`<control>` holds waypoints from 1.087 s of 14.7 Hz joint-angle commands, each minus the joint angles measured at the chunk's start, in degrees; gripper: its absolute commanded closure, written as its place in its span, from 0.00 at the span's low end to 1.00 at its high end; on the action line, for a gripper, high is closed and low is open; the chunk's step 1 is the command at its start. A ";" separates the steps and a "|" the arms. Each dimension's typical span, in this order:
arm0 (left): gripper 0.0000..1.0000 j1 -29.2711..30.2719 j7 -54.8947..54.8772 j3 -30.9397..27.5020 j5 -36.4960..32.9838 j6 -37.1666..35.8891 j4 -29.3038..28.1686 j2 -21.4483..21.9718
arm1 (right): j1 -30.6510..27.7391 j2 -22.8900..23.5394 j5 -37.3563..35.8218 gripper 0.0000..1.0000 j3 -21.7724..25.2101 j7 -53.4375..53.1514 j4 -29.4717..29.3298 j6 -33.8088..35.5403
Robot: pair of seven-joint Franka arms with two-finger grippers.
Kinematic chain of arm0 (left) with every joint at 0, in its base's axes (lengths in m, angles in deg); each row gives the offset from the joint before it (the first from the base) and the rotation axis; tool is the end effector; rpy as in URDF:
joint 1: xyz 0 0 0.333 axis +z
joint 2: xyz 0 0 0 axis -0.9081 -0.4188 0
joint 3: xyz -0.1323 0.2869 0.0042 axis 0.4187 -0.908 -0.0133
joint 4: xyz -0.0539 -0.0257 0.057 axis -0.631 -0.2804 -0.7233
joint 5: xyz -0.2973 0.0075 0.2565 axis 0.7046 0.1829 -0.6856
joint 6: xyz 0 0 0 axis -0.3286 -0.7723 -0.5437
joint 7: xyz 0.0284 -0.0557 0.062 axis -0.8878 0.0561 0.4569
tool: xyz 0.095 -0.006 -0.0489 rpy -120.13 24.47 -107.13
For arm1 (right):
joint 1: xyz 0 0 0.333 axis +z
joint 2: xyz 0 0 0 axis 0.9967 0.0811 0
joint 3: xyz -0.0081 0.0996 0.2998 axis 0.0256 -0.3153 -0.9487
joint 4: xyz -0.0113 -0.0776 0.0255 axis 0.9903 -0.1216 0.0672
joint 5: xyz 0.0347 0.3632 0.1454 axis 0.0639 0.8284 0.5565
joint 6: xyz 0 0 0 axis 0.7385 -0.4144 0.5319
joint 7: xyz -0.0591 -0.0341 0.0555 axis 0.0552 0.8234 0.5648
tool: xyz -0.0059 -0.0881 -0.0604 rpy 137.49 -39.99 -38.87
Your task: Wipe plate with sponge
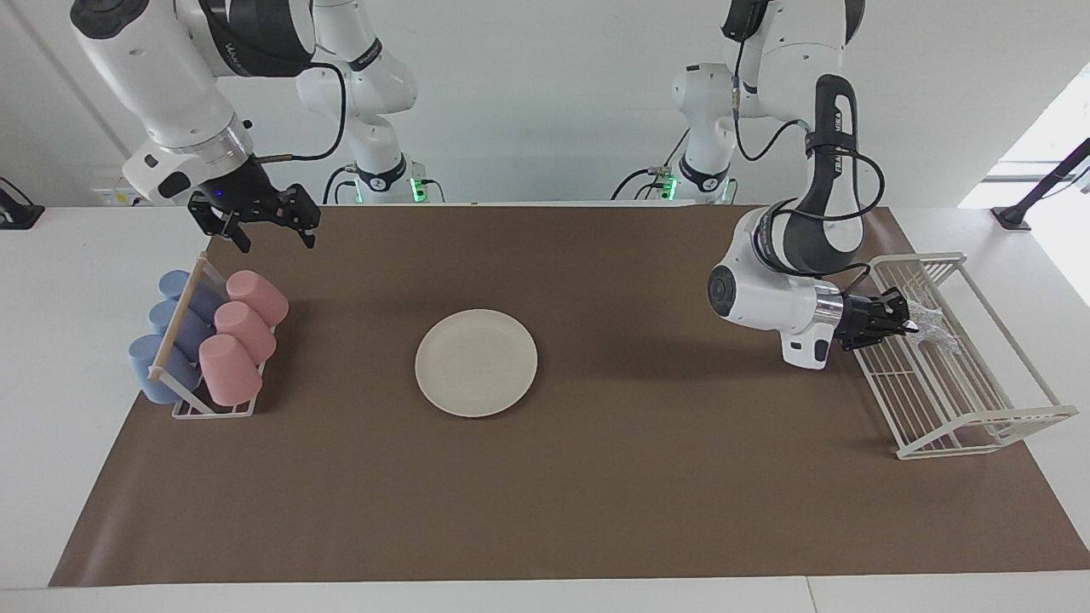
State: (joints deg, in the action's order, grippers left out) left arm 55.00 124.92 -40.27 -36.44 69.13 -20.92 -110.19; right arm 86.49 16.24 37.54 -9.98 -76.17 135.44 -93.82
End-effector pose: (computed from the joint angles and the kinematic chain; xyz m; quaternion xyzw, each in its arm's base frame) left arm 0.6151 -0.0694 0.3722 -0.8079 -0.0235 -0.0797 0.5835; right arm 0.5441 -0.0071 0.5893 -0.9995 -0.0132 0.0177 0.0220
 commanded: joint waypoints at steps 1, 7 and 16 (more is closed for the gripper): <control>1.00 1.01 1.46 0.00 -0.61 1.88 -1.69 1.26 | -0.43 -0.26 -1.05 0.00 -0.26 1.22 -0.53 1.31; 0.00 1.81 3.13 0.00 -0.52 3.38 -2.48 1.44 | -0.35 -0.35 -1.05 0.00 -0.35 1.22 -0.53 1.23; 0.00 1.99 1.04 0.27 0.79 3.29 -1.96 2.31 | -0.26 -0.70 -1.13 0.00 -0.44 1.05 -0.53 1.31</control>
State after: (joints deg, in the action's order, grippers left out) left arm 56.19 127.08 -40.44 -36.38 71.00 -21.61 -110.06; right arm 86.50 16.09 37.54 -10.02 -76.17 135.40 -93.77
